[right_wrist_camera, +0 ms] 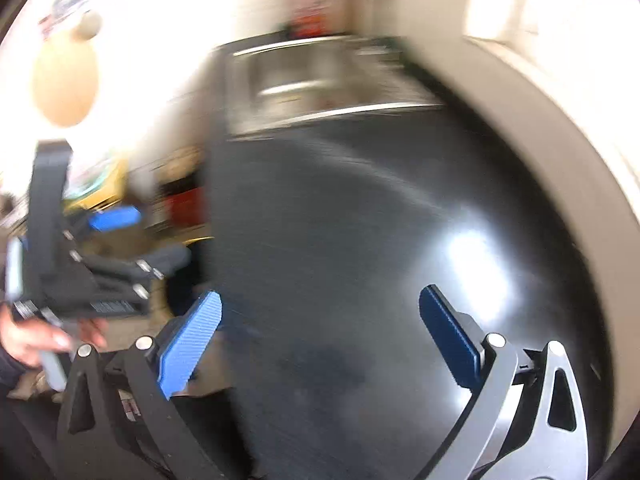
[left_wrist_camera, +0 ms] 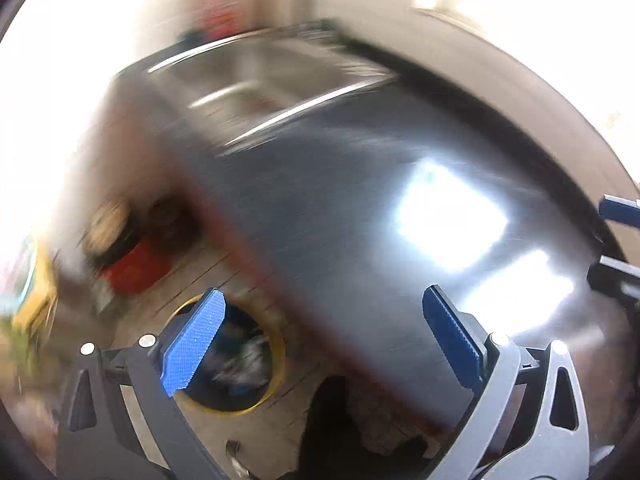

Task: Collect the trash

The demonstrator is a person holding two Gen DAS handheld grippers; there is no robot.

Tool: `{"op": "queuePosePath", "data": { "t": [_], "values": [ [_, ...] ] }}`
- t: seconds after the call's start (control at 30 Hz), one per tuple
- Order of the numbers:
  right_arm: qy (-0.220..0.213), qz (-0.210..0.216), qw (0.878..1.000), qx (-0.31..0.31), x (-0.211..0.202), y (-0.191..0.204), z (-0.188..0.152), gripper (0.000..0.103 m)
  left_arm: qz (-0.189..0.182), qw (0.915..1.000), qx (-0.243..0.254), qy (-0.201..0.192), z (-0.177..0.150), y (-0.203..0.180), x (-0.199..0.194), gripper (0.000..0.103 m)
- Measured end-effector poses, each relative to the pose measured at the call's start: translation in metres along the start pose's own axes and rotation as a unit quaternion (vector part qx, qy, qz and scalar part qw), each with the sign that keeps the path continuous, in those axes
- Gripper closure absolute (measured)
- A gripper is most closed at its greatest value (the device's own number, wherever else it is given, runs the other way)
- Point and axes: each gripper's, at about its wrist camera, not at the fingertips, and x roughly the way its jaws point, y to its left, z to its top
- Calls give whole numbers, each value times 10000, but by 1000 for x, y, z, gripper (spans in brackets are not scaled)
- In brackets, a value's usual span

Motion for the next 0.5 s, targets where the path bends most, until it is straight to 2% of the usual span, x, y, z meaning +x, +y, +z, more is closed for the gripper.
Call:
{"op": "queuePosePath", "data": {
  "t": [0.1, 0.2, 0.23, 0.3, 0.33, 0.4, 0.5],
  "values": [
    [-88, -786, 9924, 945, -41, -72, -46, 7, -692, 9948, 750, -70, 30, -79, 1, 7],
    [-146, -1396, 9697, 1997, -79, -130, -97, 7, -1082, 9818, 1550, -165, 50, -162, -5, 7],
    [-157, -1624, 9584, 2342, -92, -146, -115, 7, -1179, 9768, 1781, -162, 53, -188, -7, 7],
    [-213, -1939, 9394, 2818, -113, -164, -141, 7, -1419, 9659, 2161, -130, 53, -236, -11, 7],
    [-239, -2101, 9275, 3083, -124, -175, -156, 7, -1497, 9621, 2277, -121, 53, -254, -13, 7],
    [-222, -2325, 9111, 3397, -139, -186, -177, 7, -1639, 9538, 2518, -80, 49, -286, -18, 7],
    [-202, -2550, 8870, 3845, -155, -199, -204, 7, -1664, 9433, 2872, -1, 34, -325, -20, 7]
  ]
}}
